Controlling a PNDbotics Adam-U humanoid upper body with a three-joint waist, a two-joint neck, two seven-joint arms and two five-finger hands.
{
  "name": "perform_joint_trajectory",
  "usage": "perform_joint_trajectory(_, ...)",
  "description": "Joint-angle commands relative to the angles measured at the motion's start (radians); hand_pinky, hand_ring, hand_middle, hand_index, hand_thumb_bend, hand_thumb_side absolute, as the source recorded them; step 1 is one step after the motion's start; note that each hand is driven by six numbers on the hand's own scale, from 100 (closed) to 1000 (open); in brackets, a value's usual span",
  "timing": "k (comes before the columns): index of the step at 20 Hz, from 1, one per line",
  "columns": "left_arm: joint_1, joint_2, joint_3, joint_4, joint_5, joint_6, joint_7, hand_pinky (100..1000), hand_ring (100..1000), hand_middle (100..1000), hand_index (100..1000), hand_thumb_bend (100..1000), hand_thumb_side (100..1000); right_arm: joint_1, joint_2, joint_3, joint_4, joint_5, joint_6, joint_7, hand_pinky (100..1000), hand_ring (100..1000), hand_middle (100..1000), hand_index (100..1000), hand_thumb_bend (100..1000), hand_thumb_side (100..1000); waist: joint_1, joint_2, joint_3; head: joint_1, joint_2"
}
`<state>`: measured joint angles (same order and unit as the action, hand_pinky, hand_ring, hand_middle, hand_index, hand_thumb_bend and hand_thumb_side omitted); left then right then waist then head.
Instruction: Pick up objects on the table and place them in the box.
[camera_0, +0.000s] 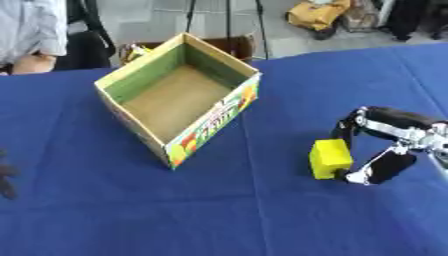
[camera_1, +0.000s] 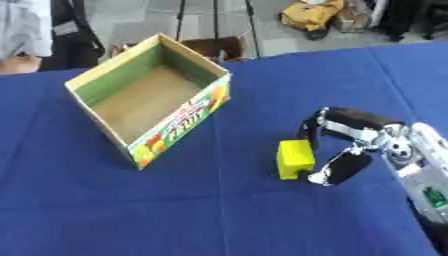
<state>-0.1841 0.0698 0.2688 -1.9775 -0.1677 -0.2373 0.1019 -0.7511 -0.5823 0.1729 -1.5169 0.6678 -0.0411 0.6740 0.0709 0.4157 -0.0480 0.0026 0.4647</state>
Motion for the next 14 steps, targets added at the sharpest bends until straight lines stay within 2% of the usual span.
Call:
perform_joint_trajectory(1, -0.005, 0.007, 0.004, -0.023, 0.006, 0.001, 0.001, 270, 477, 558, 887, 359, 966, -0.016, -0.009, -0.010, -0.009, -0.017, 0.015, -0.021, 745, 807, 410, 512, 100, 219, -0.005, -0.017, 0.002, 0.000, -0.011)
perform_joint_trajectory(7, -0.006, 0.007, 0.004, -0.023, 0.007, 0.003, 0.001, 269, 477, 557, 888, 352, 965, -0.021, -0.007, -0.020, -0.030, -0.071, 0.061, -0.087, 735, 798, 365, 450, 100, 198, -0.006, -0.016, 0.002, 0.001, -0.013)
perform_joint_trajectory(8, -0.006, 0.007, 0.004, -0.023, 0.007, 0.003, 0.001, 269, 477, 557, 888, 352, 965, -0.022, -0.006, -0.021, -0.035, -0.077, 0.068, -0.098, 735, 799, 362, 444, 100, 264, -0.006, -0.016, 0.003, 0.002, -0.013)
perform_joint_trajectory(9, -0.006, 0.007, 0.004, -0.023, 0.007, 0.002, 0.001, 269, 476, 558, 888, 350, 965, -0.024, -0.005, -0.023, -0.040, -0.083, 0.074, -0.108, 735, 799, 356, 440, 113, 197, -0.006, -0.017, 0.003, 0.002, -0.013)
perform_joint_trajectory(14, -0.006, 0.008, 0.004, -0.023, 0.009, 0.002, 0.001, 269, 476, 558, 888, 352, 966, -0.041, -0.001, -0.036, -0.076, -0.102, 0.099, -0.149, 733, 794, 339, 419, 130, 199, -0.007, -0.017, 0.003, 0.001, -0.015)
